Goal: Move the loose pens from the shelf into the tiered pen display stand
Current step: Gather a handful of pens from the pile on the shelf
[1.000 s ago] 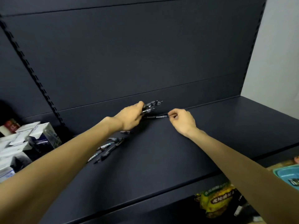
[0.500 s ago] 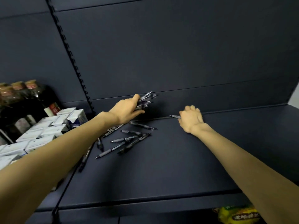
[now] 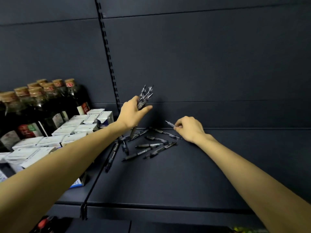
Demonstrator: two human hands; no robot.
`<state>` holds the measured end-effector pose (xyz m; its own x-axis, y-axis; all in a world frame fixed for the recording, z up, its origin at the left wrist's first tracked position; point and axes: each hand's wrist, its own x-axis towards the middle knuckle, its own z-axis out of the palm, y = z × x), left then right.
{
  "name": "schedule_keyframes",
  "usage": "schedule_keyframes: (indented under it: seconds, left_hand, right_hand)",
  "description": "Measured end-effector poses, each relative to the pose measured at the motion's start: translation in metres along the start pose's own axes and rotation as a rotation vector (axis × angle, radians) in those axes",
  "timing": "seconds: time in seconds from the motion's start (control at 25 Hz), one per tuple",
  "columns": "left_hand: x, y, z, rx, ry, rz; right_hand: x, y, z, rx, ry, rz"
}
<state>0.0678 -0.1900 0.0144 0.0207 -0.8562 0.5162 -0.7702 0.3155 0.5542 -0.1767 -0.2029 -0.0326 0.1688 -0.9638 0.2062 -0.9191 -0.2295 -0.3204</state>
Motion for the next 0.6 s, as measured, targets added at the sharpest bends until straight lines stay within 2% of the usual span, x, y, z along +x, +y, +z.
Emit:
schedule_keyframes:
  seconds: [0.12,0.36,0.6]
  left_hand:
    - [-0.006,-0.011,-0.011,-0.004,0.020,-0.076]
    - [-0.013,-0.036,-0.023,-0.004,0.003,-0.147]
    - [-0.017,-0.035,-0.027,-0.036,0.046,-0.166]
  right_hand:
    - [0.009,-0.028,0.012,0.010,-0.072,-0.026]
    - [0.009,-0.054,0.007,0.168,-0.114,-0.095]
    - [-0.006,-0.079,0.006,0.138,-0.162,-0.187]
